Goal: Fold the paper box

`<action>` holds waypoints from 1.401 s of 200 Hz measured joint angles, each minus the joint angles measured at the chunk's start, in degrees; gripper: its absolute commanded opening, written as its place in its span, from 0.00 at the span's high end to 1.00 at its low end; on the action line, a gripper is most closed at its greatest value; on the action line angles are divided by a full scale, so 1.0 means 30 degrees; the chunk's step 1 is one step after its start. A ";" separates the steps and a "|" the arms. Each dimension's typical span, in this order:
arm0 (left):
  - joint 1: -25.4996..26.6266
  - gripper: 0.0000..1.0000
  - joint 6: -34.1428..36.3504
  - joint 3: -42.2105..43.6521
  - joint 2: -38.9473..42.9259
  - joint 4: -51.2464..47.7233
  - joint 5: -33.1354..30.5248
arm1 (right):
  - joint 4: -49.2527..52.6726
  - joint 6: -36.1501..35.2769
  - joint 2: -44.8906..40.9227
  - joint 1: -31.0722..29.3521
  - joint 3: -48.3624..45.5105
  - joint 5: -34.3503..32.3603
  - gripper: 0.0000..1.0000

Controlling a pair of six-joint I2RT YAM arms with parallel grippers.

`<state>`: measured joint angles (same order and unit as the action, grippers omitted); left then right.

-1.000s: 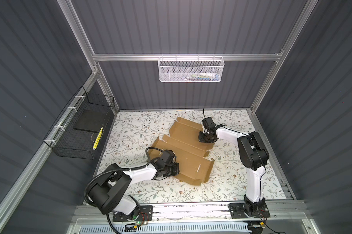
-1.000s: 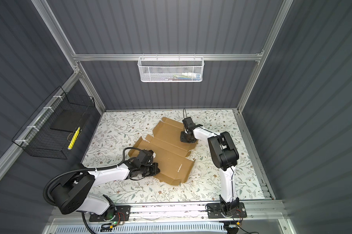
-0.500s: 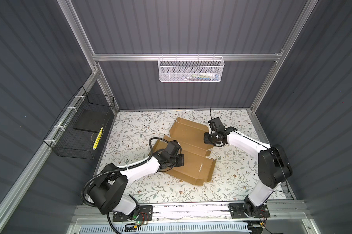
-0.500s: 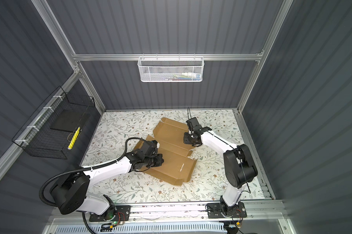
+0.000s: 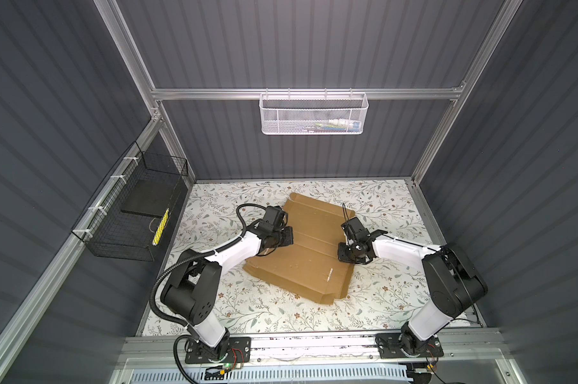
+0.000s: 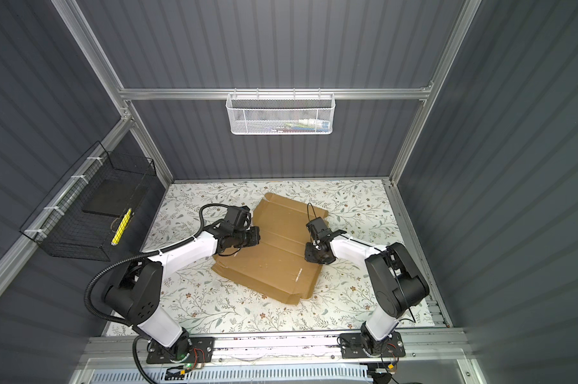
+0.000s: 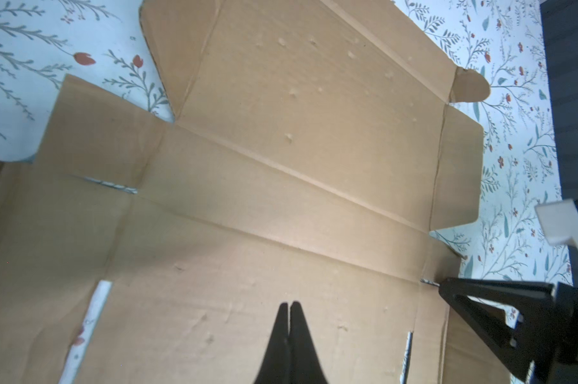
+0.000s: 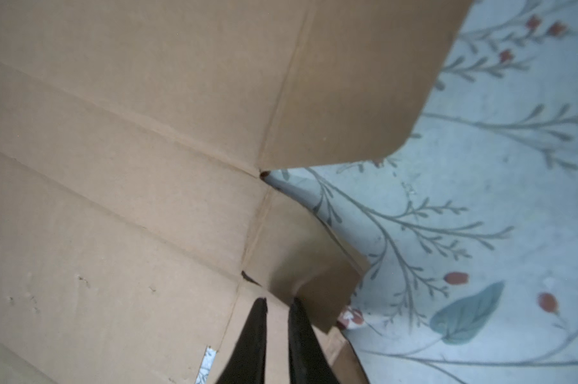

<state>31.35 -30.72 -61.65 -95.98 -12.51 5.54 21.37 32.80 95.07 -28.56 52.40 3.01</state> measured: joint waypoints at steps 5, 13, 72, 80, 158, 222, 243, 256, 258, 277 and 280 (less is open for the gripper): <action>-0.0080 1.00 0.0066 -0.0168 -0.0175 -0.0029 0.0029 | -0.0051 0.0015 0.0022 0.0000 -0.0022 0.0007 0.83; -0.0182 1.00 0.0197 -0.0408 -0.0423 -0.0080 0.0131 | -0.0189 0.0058 0.0051 0.0007 -0.0058 0.0007 0.83; -0.1617 1.00 0.0415 -0.1013 -0.1938 0.0189 0.1049 | -0.0743 -0.0007 0.0685 0.0444 -0.0007 0.0189 0.83; -0.1916 1.00 0.0423 -0.1013 -0.2208 0.0313 0.1188 | -0.0765 -0.0051 0.0750 0.0510 0.0051 0.0226 0.83; -0.2987 1.00 0.0780 -0.1872 -0.4437 0.0168 0.1049 | -0.1712 -0.0597 0.1457 0.1319 0.0510 0.0991 0.83; -0.3198 1.00 0.0903 -0.2237 -0.4838 0.0044 0.0488 | -0.1617 -0.1166 0.2106 0.2149 0.1297 0.1443 0.83; -0.3264 1.00 0.0896 -0.1960 -0.4838 0.0255 0.0372 | -0.1457 -0.1362 0.2739 0.2273 0.2106 0.1515 0.83; -0.3344 1.00 0.0896 -0.1698 -0.4779 0.0627 0.0364 | -0.1333 -0.1530 0.3104 0.2382 0.2579 0.1530 0.83; -0.3351 1.00 0.0889 -0.1632 -0.4728 0.0707 0.0364 | -0.1311 -0.1559 0.3162 0.2412 0.2659 0.1537 0.83; -0.3402 1.00 0.0889 -0.0867 -0.4306 0.1282 0.0364 | -0.1209 -0.1749 0.3687 0.2616 0.3308 0.1654 0.83; -0.3402 1.00 0.0889 -0.0714 -0.4204 0.1377 0.0372 | -0.1180 -0.1792 0.3752 0.2637 0.3395 0.1668 0.83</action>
<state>21.15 -28.05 -63.79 -108.60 -8.38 6.66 17.82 27.42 106.32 -20.64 62.59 8.01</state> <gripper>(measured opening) 0.046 0.170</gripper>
